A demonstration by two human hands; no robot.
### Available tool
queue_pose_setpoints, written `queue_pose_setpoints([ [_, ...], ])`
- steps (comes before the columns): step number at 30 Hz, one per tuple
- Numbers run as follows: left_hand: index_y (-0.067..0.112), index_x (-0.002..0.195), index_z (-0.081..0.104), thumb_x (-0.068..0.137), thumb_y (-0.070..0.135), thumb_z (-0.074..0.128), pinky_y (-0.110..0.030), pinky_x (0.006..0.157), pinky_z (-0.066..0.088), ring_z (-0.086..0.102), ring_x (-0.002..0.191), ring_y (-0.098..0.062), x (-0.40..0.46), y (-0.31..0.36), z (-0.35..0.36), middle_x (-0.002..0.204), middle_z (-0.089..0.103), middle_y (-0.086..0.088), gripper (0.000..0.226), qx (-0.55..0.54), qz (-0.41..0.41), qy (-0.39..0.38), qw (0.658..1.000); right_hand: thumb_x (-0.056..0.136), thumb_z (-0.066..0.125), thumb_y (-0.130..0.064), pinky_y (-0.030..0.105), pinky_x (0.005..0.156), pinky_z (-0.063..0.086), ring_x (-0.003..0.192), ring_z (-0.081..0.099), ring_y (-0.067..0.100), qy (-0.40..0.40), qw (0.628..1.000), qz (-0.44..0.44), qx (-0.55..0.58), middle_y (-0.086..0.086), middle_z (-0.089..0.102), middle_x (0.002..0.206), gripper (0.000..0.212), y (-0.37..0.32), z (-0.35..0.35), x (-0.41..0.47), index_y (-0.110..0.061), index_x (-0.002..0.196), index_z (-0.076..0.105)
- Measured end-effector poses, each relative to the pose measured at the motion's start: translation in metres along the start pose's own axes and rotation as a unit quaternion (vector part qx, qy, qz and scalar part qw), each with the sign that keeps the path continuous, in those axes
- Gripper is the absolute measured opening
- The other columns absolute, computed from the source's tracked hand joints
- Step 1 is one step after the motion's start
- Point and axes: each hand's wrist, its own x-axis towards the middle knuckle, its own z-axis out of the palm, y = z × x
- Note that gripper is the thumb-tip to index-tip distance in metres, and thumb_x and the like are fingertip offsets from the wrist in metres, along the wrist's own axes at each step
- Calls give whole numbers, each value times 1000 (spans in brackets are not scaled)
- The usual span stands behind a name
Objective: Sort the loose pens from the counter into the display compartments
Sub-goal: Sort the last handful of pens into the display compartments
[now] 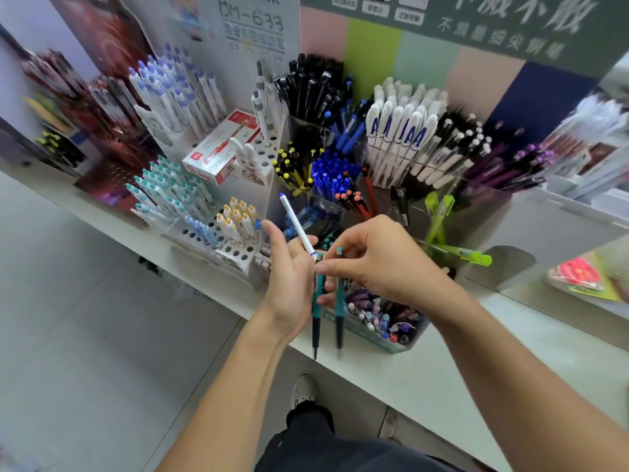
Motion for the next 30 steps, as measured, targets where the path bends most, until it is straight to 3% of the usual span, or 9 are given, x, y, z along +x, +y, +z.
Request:
queue_pose_setpoints([
  [4, 13, 120, 38, 69, 85, 10, -31, 72, 52, 64, 79, -17, 0, -3, 1, 92, 56, -9, 92, 8, 27, -11, 1000, 84, 82, -31, 25, 45, 50, 43, 60, 13, 3, 997, 53, 57, 8, 71, 62, 19, 7, 8, -3, -14, 79, 77],
  [9, 14, 120, 37, 72, 83, 11, -38, 84, 53, 66, 90, -22, 0, -10, -5, 100, 60, -13, 88, 6, 18, -29, 999, 85, 81, -27, 25, 48, 51, 45, 62, 13, -37, 995, 80, 56, 10, 71, 61, 17, 10, 9, -1, -11, 80, 76],
  [13, 19, 112, 35, 88, 78, 14, -36, 75, 51, 64, 86, -25, 0, -15, -15, 101, 57, -21, 68, -13, -6, -27, 1000, 91, 75, -15, 22, 50, 55, 52, 70, 16, -48, 991, 83, 94, 9, 72, 66, 13, 10, 9, -2, -3, 86, 73],
  [17, 19, 105, 36, 109, 41, 31, -28, 51, 40, 52, 62, -19, 0, -21, -21, 84, 44, -12, 23, 41, -39, 25, 998, 92, 69, -4, 47, 66, 64, 63, 74, 20, 66, 985, 45, 150, 13, 70, 74, 6, 13, -9, -5, 2, 90, 71],
  [19, 18, 100, 38, 109, 20, 40, -24, 47, 34, 45, 61, -16, -1, -24, -23, 82, 43, -6, 10, 60, -47, 40, 996, 92, 70, -3, 40, 62, 64, 62, 73, 18, 134, 984, 4, 116, 10, 70, 76, 4, 13, -26, -6, -1, 90, 72],
  [22, 18, 97, 38, 105, 3, 43, -20, 44, 30, 38, 59, -13, 2, -23, -22, 75, 42, -1, 18, 36, -23, 71, 997, 92, 70, -5, 28, 55, 61, 59, 73, 14, 177, 982, -45, 43, 5, 73, 80, 2, 10, -47, -6, -7, 92, 72],
  [26, 17, 91, 40, 103, 11, 44, -19, 37, 23, 27, 50, -10, 15, -17, -23, 68, 35, 2, 14, 20, -10, 152, 988, 93, 69, -8, 27, 58, 59, 61, 69, 8, 217, 962, -136, -99, -2, 70, 83, 5, 12, -53, 1, -8, 97, 73],
  [28, 17, 93, 48, 102, 19, 50, -18, 35, 25, 27, 46, -9, 19, -16, -25, 64, 33, 5, 10, 99, 4, 178, 979, 93, 67, -9, 32, 68, 58, 70, 65, 12, 210, 945, -181, -175, 2, 69, 87, 10, 16, -49, 6, -7, 102, 72],
  [30, 20, 103, 56, 98, 26, 64, -20, 39, 38, 37, 45, -8, 22, -20, -27, 59, 37, 9, 11, 215, 33, 172, 961, 94, 65, -9, 40, 73, 57, 78, 63, 19, 180, 934, -212, -226, 7, 68, 93, 16, 24, -39, 11, -5, 109, 70],
])
